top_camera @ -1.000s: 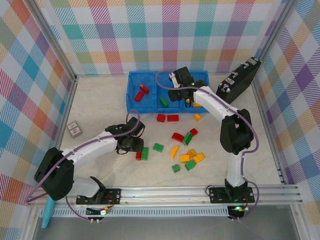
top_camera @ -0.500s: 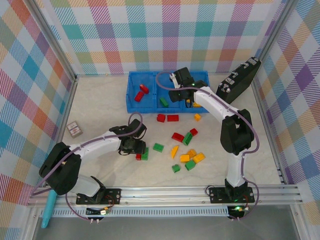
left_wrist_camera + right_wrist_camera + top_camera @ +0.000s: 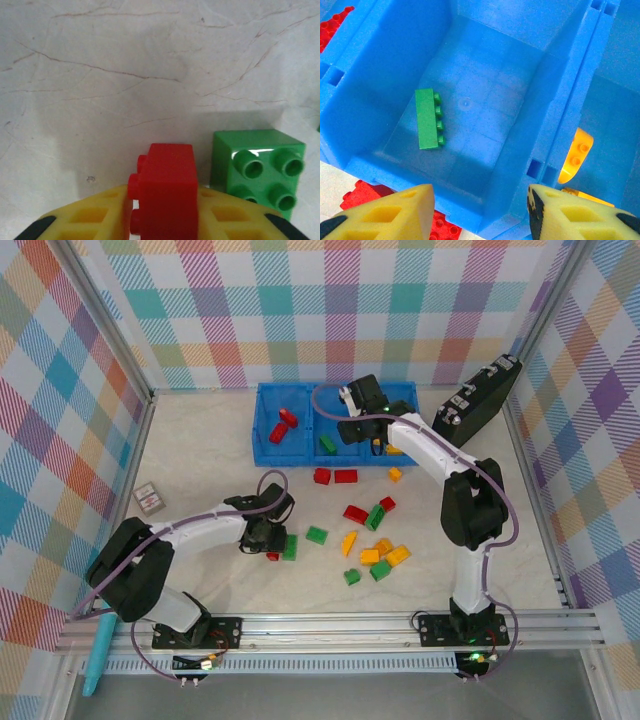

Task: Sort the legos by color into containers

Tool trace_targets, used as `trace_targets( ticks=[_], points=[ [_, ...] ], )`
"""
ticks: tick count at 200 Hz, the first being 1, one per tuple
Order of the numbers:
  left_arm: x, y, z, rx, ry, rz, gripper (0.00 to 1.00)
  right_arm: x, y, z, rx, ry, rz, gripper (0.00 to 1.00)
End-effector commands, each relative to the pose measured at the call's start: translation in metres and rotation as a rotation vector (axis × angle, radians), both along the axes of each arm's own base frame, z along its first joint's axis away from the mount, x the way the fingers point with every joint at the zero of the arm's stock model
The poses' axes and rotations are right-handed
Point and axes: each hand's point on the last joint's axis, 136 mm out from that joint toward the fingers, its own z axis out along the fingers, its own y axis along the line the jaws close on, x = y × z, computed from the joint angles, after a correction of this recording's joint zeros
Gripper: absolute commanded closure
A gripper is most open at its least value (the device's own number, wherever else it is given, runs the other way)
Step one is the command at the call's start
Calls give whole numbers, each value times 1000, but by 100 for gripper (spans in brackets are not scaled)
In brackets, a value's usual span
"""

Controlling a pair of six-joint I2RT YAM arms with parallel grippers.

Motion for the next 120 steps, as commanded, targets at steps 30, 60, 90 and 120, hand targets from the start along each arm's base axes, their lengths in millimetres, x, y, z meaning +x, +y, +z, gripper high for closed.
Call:
trace_targets(
  ticks=[30,60,90,120],
  points=[
    [-4,2,-1,0,10,15,78,-8,-6,21,-13,-34,-1,48],
    [21,4,30,20,-65,0,81,-23,-18,34,-10,-35,-26,47],
    [69,10,81,14,-197,8,82,-52,-34,42,18,3,-80,45],
    [129,11,133,-19,-361,28,83,-90,-51,23,75,108,-185,43]
  ],
)
